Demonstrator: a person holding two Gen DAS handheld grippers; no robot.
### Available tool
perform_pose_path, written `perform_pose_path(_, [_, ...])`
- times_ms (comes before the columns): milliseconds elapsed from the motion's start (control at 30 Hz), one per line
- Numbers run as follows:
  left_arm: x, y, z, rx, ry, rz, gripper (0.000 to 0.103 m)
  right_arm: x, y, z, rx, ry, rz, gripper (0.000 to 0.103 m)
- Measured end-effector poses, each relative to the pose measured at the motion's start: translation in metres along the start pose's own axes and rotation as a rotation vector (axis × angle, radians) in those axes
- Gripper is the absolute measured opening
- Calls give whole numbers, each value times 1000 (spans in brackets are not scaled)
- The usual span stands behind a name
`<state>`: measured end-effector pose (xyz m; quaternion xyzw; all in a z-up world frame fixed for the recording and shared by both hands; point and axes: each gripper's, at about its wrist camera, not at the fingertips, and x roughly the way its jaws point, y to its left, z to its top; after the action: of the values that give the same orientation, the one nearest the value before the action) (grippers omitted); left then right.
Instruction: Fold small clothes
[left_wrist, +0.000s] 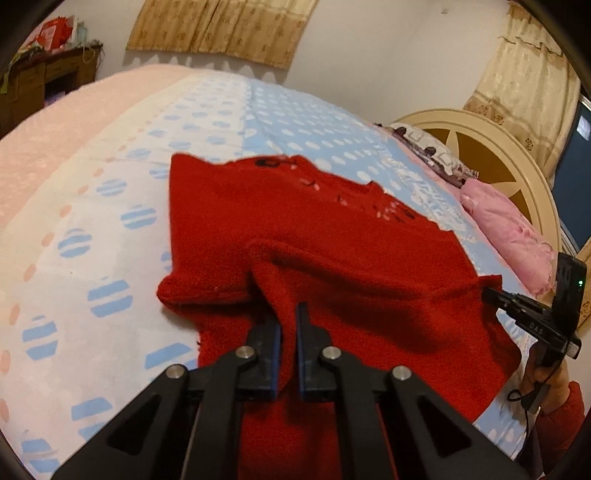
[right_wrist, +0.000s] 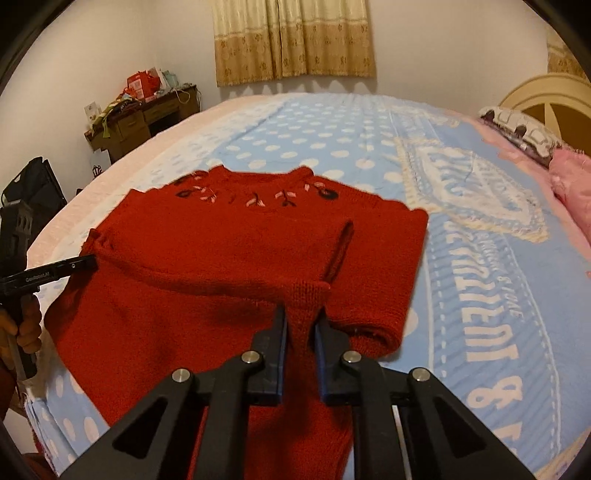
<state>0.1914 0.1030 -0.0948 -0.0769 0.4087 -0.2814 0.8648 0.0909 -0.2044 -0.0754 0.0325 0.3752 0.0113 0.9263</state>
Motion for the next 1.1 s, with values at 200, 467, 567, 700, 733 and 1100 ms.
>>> perform_pose_path(200, [-12,-15,7,45,-34,5,7,-30,14,7,-43,-56,6,12])
perform_pose_path(467, [-33,-26,17,87,-84,40,7,-66,24,21,-83,-151,-7,12])
perform_pose_path(567, [-30,-29,22,97,-85,60,6,-63,26,25,-96,-148,-20,12])
perform_pose_path(700, [-30,-31,32,100,-102,71,5,-63,31,35,-119,-158,-22,12])
perform_pose_path(733, [-30,-30,36,94,-108,71,5,-63,32,38,-129,-161,-25,12])
perform_pose_path(1100, [-20,-15,25,122,-10,85,25,-46,18,24,-101,-92,-35,12])
